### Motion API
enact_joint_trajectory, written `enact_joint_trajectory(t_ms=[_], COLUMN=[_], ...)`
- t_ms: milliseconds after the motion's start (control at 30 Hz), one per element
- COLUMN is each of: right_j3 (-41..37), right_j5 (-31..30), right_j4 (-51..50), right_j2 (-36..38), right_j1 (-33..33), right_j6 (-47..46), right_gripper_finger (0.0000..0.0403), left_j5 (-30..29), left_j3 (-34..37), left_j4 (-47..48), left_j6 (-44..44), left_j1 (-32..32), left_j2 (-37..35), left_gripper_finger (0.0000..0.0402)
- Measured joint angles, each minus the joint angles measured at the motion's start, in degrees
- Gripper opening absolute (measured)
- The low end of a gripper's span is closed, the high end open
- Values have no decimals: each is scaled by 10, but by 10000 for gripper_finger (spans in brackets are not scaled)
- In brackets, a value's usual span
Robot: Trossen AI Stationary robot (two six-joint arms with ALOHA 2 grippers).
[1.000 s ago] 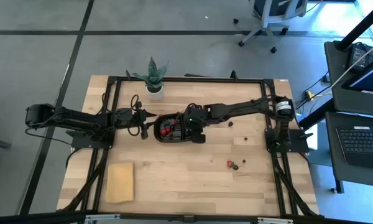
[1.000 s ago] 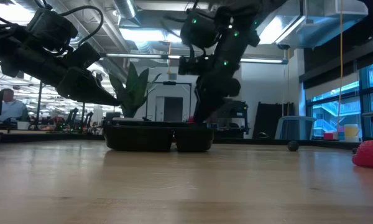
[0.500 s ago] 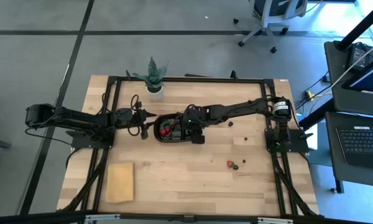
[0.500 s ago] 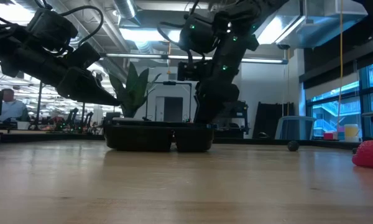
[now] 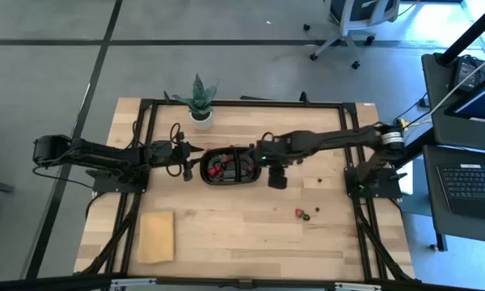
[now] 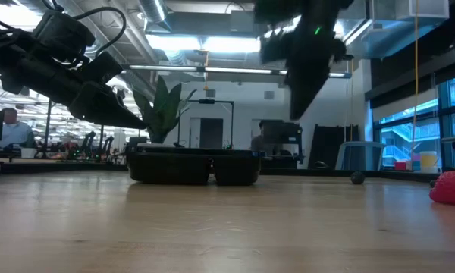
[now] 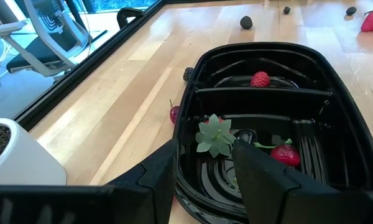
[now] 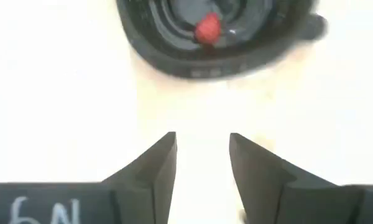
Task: Pick and placing Produce into tupperware
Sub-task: Put the right blackberry into the black bin
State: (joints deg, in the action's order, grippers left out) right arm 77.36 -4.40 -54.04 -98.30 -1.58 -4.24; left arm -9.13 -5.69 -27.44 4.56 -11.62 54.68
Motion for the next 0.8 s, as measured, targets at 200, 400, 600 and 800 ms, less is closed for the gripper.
enact_joint_trajectory(t_ms=[200, 400, 600, 800], right_j3=[-25, -126, -253, -333], right_j5=[-5, -16, -21, -22], right_j4=[7, 45, 115, 141], right_j2=[110, 207, 270, 282], right_j1=[13, -4, -37, -65], right_j6=[-22, -63, -95, -94], right_gripper_finger=[150, 150, 150, 150], left_j5=[0, 0, 0, 0], left_j3=[0, 0, 0, 0], left_j4=[-1, -1, -2, -1], left_j6=[0, 0, 1, 1], left_j1=[0, 0, 0, 0], left_j2=[0, 0, 0, 0], left_gripper_finger=[147, 147, 147, 147])
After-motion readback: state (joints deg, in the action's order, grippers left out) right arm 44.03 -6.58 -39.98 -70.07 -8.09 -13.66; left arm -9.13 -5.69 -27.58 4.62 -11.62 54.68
